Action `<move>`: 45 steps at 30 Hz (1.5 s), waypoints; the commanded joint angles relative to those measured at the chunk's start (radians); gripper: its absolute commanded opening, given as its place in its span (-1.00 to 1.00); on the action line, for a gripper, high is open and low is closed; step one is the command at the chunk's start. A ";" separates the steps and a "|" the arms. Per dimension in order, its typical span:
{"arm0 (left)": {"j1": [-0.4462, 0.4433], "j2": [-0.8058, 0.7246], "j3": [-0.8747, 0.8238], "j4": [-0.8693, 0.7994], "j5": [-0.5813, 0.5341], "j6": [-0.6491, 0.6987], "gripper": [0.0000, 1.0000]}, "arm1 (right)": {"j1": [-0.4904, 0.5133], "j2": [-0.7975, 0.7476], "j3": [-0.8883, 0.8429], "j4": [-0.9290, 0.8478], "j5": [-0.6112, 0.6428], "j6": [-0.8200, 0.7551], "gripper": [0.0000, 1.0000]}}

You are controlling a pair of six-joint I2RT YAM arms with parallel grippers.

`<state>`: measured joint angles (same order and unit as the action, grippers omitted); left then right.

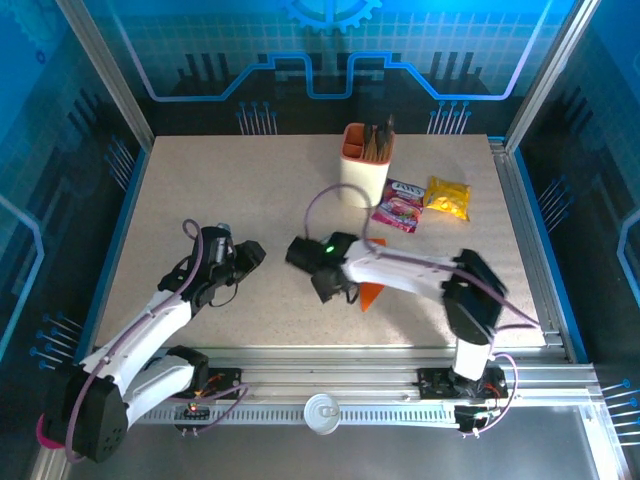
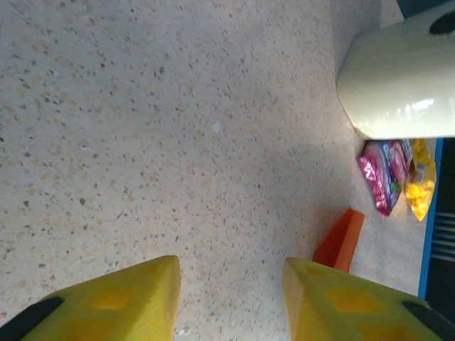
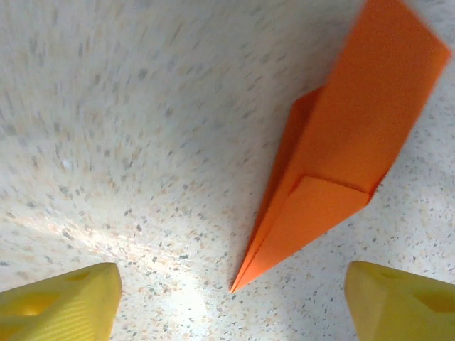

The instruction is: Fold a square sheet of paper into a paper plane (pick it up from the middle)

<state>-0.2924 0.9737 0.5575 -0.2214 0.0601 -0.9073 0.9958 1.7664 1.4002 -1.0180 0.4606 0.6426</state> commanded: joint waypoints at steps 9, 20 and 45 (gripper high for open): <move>-0.281 0.187 0.184 0.065 0.081 0.061 0.01 | -0.562 -0.348 -0.298 0.296 -0.448 -0.104 0.98; -0.574 0.645 0.467 0.233 0.150 0.033 -0.09 | -0.988 -0.438 -0.579 0.482 -0.802 -0.028 0.99; -0.520 1.005 0.516 0.347 0.183 0.021 -0.39 | -0.906 -0.493 -0.782 0.613 -0.853 -0.028 0.35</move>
<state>-0.8257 1.9560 1.0966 0.1192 0.2157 -0.9024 0.0475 1.2839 0.6258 -0.4259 -0.4137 0.6033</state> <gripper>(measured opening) 0.309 0.683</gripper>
